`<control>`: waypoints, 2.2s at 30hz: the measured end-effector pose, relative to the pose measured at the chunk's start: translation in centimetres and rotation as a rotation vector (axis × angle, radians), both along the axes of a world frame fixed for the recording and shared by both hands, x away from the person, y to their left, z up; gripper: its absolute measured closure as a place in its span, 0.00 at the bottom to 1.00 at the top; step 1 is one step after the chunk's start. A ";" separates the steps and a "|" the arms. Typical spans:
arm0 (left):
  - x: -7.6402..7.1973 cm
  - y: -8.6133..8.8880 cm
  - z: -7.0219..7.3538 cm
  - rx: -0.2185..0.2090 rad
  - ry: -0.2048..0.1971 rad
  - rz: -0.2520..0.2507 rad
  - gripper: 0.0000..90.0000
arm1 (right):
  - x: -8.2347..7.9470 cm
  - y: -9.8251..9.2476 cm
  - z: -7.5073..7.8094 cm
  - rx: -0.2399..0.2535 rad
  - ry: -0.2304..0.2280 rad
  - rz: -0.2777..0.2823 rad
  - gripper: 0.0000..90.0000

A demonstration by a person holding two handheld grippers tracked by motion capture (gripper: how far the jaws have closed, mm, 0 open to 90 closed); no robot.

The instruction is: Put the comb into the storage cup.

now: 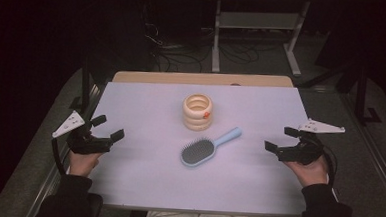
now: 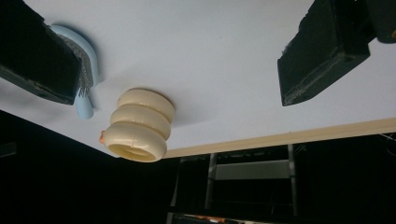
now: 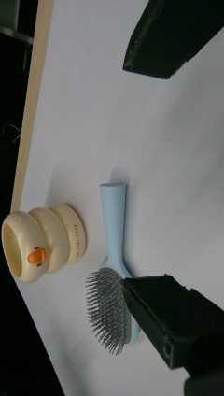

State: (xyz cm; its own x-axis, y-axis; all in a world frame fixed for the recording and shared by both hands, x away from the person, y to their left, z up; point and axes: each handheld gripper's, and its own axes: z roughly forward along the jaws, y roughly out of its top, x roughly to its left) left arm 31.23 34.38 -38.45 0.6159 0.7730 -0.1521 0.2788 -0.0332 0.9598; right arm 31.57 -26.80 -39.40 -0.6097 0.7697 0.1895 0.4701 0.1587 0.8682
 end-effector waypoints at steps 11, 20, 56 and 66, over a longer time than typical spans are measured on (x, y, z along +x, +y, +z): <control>-0.2 0.0 -0.1 0.001 0.003 0.001 0.00 | -0.2 0.2 0.1 -0.008 -0.008 0.015 0.00; -0.4 0.2 -0.1 0.007 0.002 0.015 0.00 | -0.5 0.4 0.8 -0.024 -0.021 0.027 0.00; -0.5 0.2 -0.2 0.005 0.010 0.008 0.00 | 1.9 1.8 5.0 -0.158 0.017 0.112 0.00; -0.4 0.2 -0.3 0.003 0.007 0.004 0.00 | 3.1 2.5 6.1 -0.170 0.015 0.132 0.00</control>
State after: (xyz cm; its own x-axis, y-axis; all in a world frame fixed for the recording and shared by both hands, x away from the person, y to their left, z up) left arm 30.81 34.62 -38.71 0.6117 0.7760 -0.1539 0.2859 -0.0354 0.9576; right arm 34.65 -24.30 -33.30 -0.7056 0.7048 0.0736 0.4485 0.3637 0.8164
